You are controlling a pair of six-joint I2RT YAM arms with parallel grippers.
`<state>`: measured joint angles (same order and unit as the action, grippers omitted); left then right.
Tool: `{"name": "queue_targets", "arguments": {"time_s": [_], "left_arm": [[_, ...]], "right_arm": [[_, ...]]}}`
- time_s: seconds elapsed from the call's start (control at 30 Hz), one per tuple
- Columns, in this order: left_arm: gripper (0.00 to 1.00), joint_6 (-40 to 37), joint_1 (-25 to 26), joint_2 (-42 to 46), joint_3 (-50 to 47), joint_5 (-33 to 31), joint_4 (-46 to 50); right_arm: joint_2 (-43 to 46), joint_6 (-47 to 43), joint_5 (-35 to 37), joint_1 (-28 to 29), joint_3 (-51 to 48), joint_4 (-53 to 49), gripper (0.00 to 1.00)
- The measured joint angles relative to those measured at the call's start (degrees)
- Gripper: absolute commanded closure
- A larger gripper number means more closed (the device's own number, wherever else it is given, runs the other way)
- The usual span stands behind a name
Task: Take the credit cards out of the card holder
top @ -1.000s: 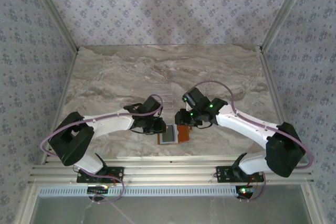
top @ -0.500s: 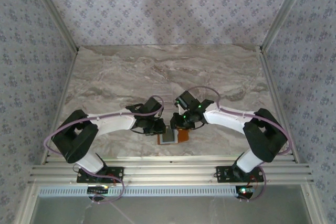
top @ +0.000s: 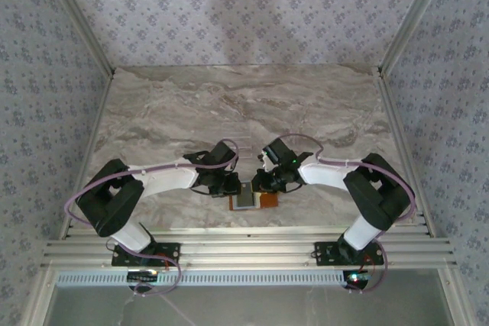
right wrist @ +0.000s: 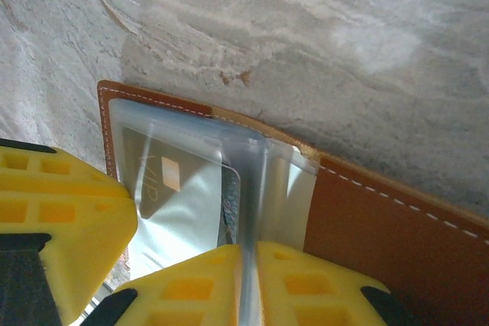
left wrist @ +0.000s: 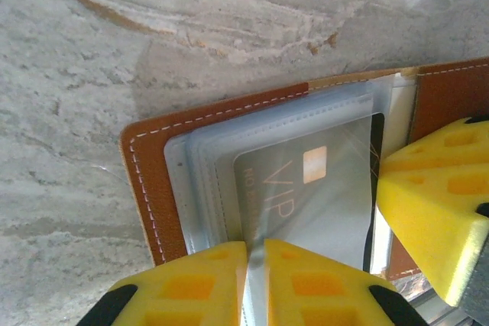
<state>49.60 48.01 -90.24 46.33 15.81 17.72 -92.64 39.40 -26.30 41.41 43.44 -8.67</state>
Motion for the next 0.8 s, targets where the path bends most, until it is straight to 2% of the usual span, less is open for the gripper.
{"name": "queue_targets", "arguments": {"time_s": [0.8], "left_arm": [[0.85, 0.0, -0.11, -0.31, 0.0, 0.02, 0.02]], "right_arm": [[1.27, 3.98, -4.5, -2.29, -8.07, 13.64, 0.8]]}}
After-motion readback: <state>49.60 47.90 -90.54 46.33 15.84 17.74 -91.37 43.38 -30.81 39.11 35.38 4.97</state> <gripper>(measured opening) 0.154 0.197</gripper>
